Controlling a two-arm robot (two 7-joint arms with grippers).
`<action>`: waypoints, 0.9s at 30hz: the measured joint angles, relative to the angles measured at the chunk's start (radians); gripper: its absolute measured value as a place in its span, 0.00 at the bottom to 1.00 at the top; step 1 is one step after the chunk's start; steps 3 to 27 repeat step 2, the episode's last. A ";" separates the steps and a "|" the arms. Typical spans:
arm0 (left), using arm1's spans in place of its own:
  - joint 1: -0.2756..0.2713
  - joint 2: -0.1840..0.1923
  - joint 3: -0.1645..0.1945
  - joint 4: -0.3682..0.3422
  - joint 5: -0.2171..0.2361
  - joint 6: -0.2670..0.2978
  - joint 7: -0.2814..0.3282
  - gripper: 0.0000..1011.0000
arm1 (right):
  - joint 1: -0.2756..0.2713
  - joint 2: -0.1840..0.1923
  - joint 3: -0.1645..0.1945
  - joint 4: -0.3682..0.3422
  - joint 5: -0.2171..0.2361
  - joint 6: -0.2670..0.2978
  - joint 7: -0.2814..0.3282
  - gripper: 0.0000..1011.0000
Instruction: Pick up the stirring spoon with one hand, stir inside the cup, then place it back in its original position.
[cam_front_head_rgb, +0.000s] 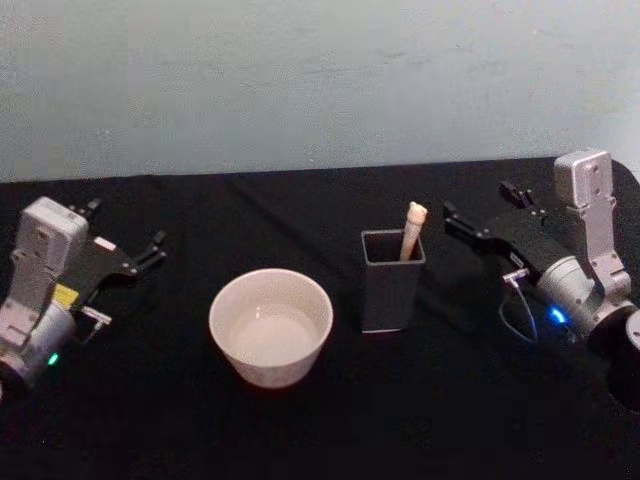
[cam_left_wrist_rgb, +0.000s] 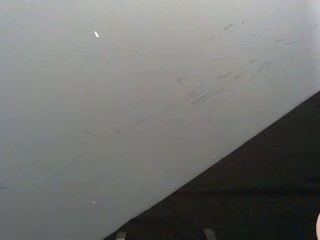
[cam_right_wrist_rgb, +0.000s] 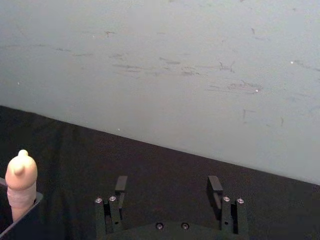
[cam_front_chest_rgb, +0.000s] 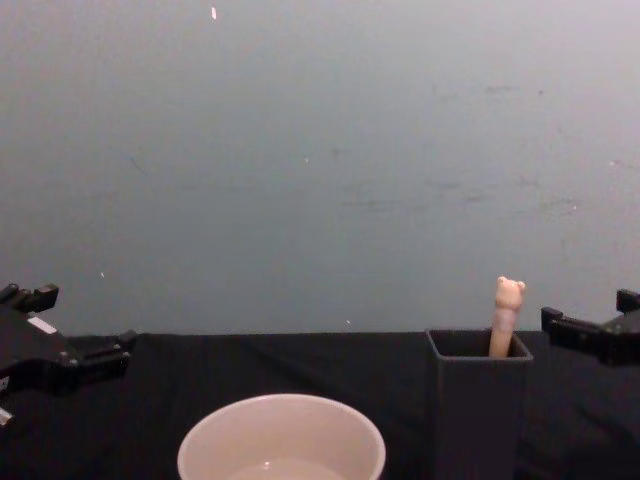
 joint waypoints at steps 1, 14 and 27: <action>0.000 0.000 0.000 0.000 0.000 0.000 0.000 0.99 | 0.000 0.000 0.000 0.000 0.000 0.000 0.000 0.99; 0.000 0.000 0.000 0.000 0.000 0.000 0.000 0.99 | 0.000 0.000 0.000 0.000 0.000 0.000 0.000 0.99; 0.000 0.000 0.000 0.000 0.000 0.000 0.000 0.99 | 0.000 0.000 0.000 0.000 0.000 0.000 0.000 0.99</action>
